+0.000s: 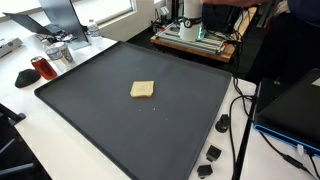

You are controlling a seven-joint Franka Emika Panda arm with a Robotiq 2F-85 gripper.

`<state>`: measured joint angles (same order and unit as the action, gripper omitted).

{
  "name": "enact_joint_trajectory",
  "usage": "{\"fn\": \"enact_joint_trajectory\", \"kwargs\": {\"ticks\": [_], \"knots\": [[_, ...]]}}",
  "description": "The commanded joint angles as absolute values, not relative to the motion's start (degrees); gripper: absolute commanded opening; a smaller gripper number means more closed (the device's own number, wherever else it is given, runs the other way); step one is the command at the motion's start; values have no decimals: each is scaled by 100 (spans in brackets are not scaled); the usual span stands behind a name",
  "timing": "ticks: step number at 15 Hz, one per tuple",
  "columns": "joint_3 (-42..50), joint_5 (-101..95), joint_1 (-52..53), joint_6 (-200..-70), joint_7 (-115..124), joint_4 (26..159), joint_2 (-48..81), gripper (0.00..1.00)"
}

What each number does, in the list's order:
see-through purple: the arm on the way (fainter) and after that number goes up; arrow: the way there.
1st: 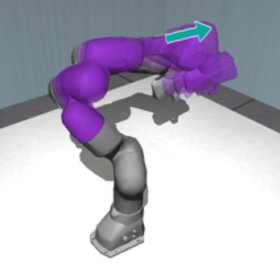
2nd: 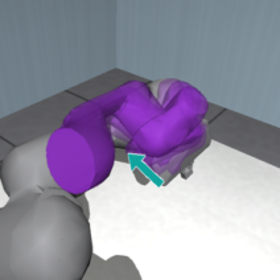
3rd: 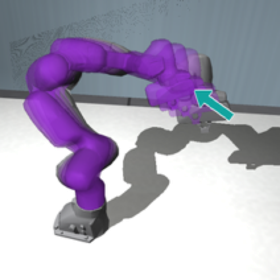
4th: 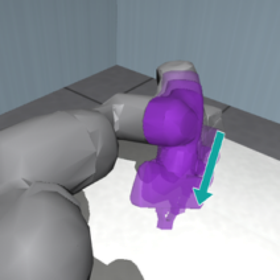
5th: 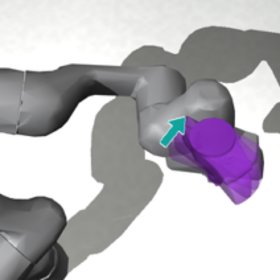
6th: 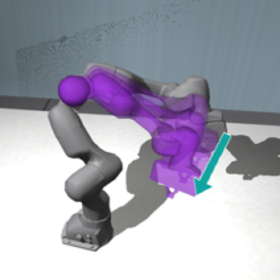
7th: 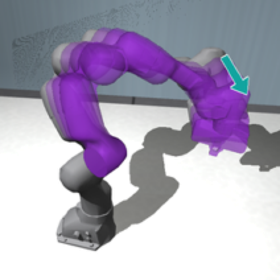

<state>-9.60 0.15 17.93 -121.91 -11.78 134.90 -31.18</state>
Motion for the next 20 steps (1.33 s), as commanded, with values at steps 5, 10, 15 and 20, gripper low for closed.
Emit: {"fn": "enact_joint_trajectory", "kwargs": {"ticks": [5, 10, 15, 20], "knots": [[-562, 60, 1596, -11920, -1535, 13466, -3183, 5], [-196, -17, 1231, -11831, -1822, 12981, -2557, 5], [-135, -48, 986, -11638, -2050, 12421, -1704, 5], [-207, 12, 865, -11759, -2074, 12460, -1467, 21]]}}
